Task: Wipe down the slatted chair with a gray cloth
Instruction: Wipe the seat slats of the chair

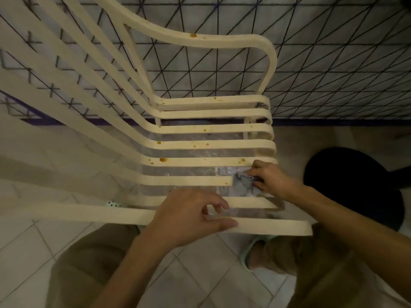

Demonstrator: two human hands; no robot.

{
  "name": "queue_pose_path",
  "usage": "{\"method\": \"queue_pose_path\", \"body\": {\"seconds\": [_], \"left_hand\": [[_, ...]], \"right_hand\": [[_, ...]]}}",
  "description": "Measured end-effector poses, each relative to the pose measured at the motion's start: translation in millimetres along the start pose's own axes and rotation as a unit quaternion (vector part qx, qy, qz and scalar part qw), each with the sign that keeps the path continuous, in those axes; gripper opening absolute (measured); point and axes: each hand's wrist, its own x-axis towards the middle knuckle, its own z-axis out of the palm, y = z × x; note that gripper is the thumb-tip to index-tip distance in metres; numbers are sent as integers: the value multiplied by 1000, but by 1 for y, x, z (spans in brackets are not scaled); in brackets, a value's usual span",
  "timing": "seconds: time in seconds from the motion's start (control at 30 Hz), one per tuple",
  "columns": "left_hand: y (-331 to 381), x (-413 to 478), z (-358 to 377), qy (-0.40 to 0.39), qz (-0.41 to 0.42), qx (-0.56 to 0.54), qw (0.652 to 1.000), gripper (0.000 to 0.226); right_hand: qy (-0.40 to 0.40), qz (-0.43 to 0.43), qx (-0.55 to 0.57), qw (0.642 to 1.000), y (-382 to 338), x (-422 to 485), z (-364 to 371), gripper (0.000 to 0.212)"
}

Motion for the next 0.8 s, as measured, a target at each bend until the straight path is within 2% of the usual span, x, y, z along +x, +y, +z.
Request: {"method": "queue_pose_path", "body": {"seconds": [0.1, 0.33, 0.47, 0.63, 0.8], "left_hand": [[1, 0, -2, -19, 28, 50, 998, 62], [-1, 1, -2, -3, 49, 35, 998, 55], [1, 2, -2, 6, 55, 49, 997, 54], [-2, 1, 2, 10, 34, 39, 999, 56], [-2, -1, 4, 8, 23, 46, 999, 57]], "right_hand": [[-3, 5, 0, 1000, 5, 6, 10, 28], [-74, -14, -50, 996, -13, 41, 12, 9], [-98, -34, -82, 991, -37, 66, 15, 16], [-122, -62, -104, 985, -64, 91, 25, 13], [-117, -75, -105, 985, -61, 84, 21, 13]]}}
